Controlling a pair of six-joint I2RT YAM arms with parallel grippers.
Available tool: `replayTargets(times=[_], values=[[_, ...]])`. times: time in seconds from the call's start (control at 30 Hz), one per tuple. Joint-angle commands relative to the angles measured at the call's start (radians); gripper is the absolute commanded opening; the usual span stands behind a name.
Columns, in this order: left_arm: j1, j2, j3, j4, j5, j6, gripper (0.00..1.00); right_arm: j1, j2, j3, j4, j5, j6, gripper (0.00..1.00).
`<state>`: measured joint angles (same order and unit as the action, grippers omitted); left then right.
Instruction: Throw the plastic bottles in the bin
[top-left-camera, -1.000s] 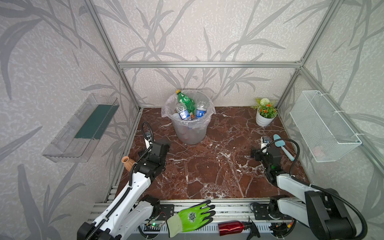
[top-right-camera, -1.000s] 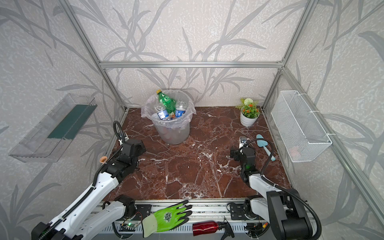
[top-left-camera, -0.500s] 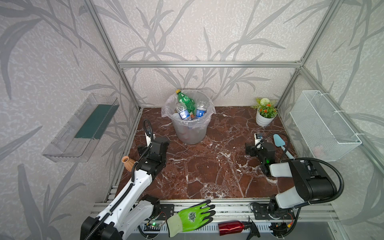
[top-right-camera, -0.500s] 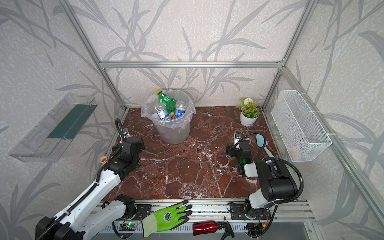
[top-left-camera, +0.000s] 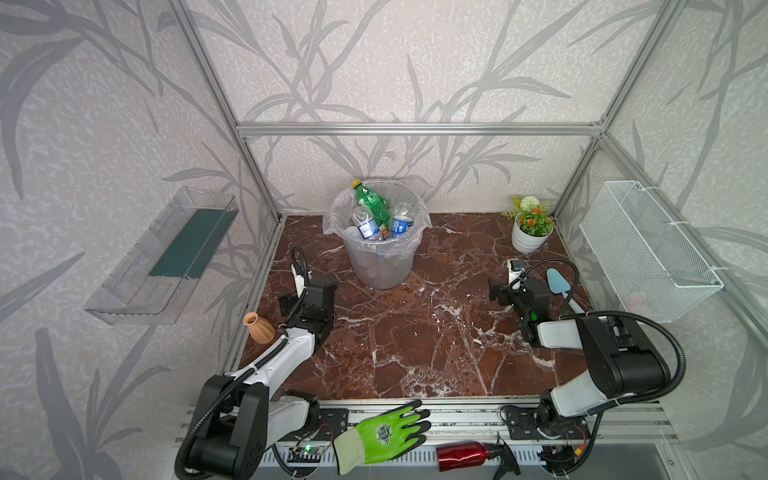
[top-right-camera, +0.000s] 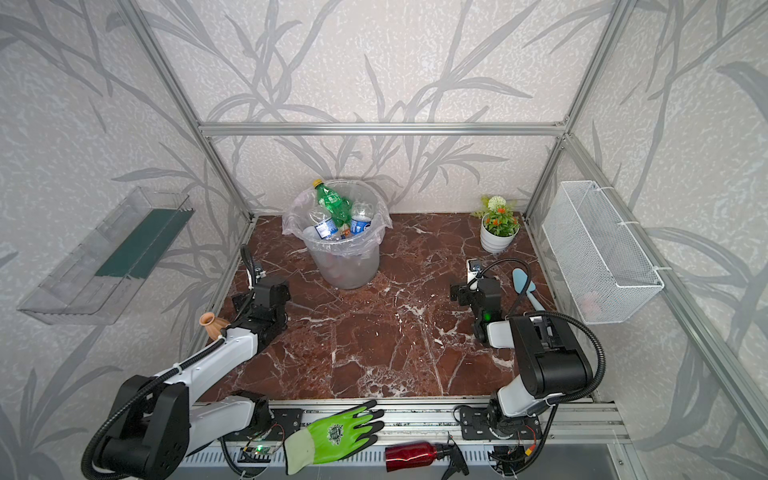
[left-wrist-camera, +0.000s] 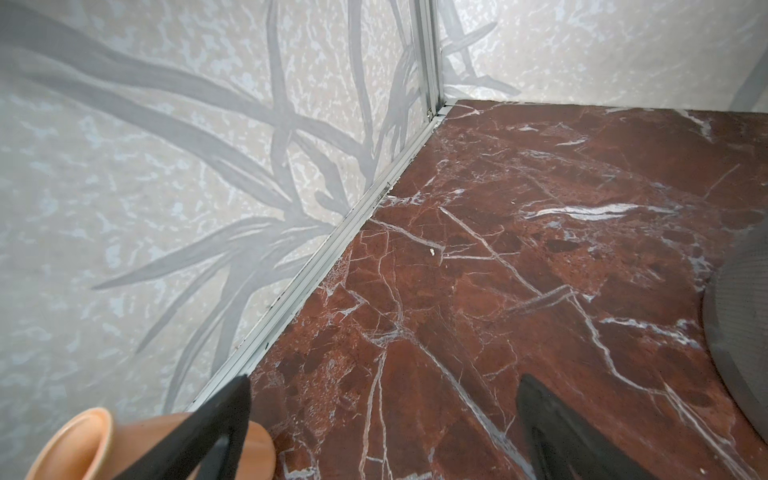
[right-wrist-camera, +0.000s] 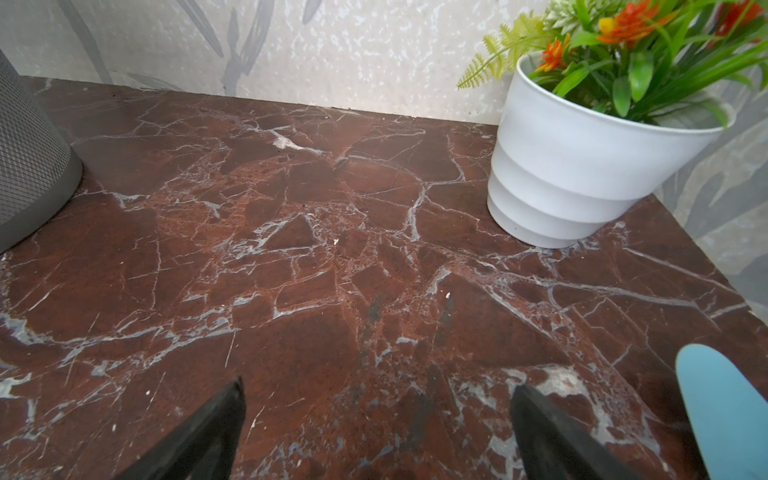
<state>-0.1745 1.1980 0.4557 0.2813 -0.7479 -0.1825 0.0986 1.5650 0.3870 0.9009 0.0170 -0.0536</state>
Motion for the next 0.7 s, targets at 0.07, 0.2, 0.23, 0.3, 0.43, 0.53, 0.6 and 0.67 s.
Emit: replayTargets(times=[0.07, 0.2, 0.23, 0.3, 0.43, 0.53, 0.6, 0.67], values=[[0.025, 0.107, -0.076, 0.387, 0.094, 0.075, 0.99, -0.002, 0.006, -0.002, 0.035, -0.004, -0.002, 0.99], [0.056, 0.237, -0.132, 0.628, 0.191, 0.123, 0.99, -0.002, 0.007, 0.000, 0.033, -0.004, -0.003, 0.99], [0.063, 0.270, -0.138, 0.691, 0.215, 0.136, 0.99, -0.002, 0.007, -0.001, 0.033, -0.003, -0.002, 0.99], [0.069, 0.272, -0.120, 0.640, 0.267, 0.149, 0.99, -0.001, 0.007, 0.000, 0.034, -0.003, -0.003, 0.99], [0.115, 0.348, -0.135, 0.741, 0.341, 0.120, 0.96, -0.002, 0.006, -0.001, 0.034, -0.003, -0.003, 0.99], [0.118, 0.337, -0.065, 0.576, 0.346, 0.116, 0.95, -0.002, 0.007, -0.002, 0.036, -0.003, -0.003, 0.99], [0.138, 0.343, -0.062, 0.590, 0.365, 0.096, 0.95, -0.002, 0.005, -0.003, 0.036, -0.002, -0.004, 0.99], [0.140, 0.329, -0.053, 0.539, 0.371, 0.092, 0.95, -0.002, 0.006, -0.004, 0.037, -0.002, -0.005, 0.99]])
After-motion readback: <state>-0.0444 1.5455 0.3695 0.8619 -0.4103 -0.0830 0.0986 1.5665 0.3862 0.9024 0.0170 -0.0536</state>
